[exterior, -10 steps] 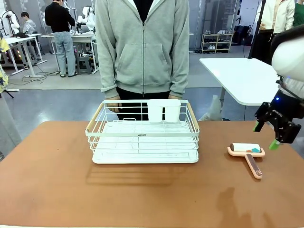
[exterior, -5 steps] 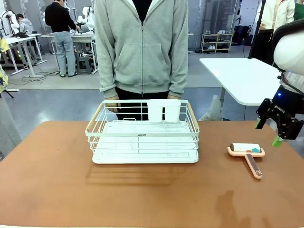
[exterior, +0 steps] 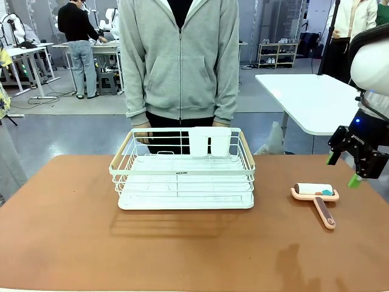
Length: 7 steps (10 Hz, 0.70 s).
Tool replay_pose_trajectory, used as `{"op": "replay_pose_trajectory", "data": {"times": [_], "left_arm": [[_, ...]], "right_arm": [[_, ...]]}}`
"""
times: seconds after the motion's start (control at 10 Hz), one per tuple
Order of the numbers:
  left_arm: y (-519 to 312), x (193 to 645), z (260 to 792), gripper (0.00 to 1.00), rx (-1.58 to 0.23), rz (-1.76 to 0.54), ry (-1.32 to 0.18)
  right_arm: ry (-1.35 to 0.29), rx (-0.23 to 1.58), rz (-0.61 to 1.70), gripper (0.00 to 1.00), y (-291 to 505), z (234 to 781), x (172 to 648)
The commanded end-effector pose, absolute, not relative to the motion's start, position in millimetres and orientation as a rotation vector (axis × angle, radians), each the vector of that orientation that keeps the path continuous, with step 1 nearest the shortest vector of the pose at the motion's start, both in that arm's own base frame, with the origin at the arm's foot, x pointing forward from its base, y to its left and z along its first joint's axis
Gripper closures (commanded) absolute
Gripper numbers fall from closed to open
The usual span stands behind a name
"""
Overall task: Clean the table.
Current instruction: Place the Lint Roller down when the Dish drying rack is positioned in the middle of the table.
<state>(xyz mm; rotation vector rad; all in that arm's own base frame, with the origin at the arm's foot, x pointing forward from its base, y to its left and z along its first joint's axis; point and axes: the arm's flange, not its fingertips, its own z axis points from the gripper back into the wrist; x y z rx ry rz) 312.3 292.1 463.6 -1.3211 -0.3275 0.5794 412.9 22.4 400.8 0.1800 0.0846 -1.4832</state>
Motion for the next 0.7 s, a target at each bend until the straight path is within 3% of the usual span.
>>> {"op": "replay_pose_trajectory", "data": {"times": [0.0,0.6], "left_arm": [[293.5,310.2,465.2,0.0,-1.323,0.577,-0.331],[293.5,310.2,465.2,0.0,-1.323,0.577,-0.331]], "right_arm": [[0.09,0.19,-1.486,0.0,24.3,401.6,410.5],[0.09,0.19,-1.486,0.0,24.3,401.6,410.5]]}}
